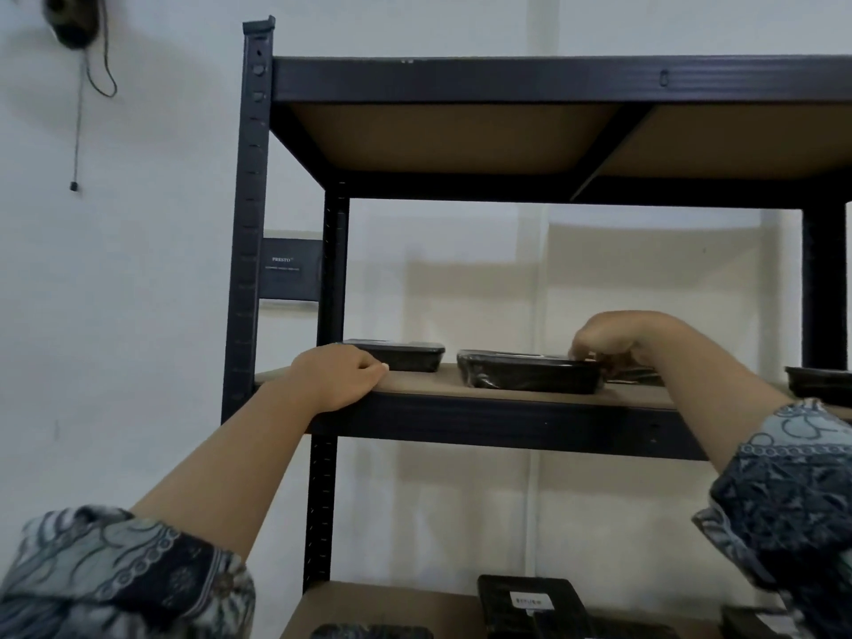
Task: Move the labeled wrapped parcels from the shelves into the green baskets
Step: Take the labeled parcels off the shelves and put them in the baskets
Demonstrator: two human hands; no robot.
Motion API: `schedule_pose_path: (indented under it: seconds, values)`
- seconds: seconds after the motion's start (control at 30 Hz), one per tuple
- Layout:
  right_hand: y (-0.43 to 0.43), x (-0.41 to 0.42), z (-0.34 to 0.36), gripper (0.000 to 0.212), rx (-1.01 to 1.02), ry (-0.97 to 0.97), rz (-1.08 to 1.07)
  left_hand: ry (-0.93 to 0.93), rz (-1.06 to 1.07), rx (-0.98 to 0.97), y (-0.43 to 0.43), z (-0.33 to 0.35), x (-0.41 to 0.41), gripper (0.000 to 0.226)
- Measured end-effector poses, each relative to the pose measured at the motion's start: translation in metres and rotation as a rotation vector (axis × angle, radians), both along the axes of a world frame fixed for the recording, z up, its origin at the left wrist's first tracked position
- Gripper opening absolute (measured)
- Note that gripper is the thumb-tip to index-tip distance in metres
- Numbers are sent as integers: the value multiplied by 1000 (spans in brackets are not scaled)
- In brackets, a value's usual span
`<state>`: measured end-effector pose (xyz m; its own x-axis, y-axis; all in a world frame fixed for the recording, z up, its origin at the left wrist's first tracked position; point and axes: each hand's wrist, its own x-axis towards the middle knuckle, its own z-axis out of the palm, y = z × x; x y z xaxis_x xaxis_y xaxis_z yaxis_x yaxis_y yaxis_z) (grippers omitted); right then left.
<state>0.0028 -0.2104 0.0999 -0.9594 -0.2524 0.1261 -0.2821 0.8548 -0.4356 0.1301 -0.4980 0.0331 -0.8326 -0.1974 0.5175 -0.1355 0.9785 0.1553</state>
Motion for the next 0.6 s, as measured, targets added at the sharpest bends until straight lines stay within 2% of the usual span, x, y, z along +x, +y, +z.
schedule_pose_path:
  seconds: [0.1,0.27,0.43,0.6]
  values:
    - [-18,1,11,37,58,180,-11,13,16,40,-15,1,3,38]
    - [-83,24,20,40,-103,333,185,-57,64,27,-26,-6,-2,40]
    - [-163,34,15,47,-73,334,275,-53,87,3,-29,-9,-3,41]
    - [-216,23,-3,61,-1,196,141,-41,104,22,-29,-8,-2,38]
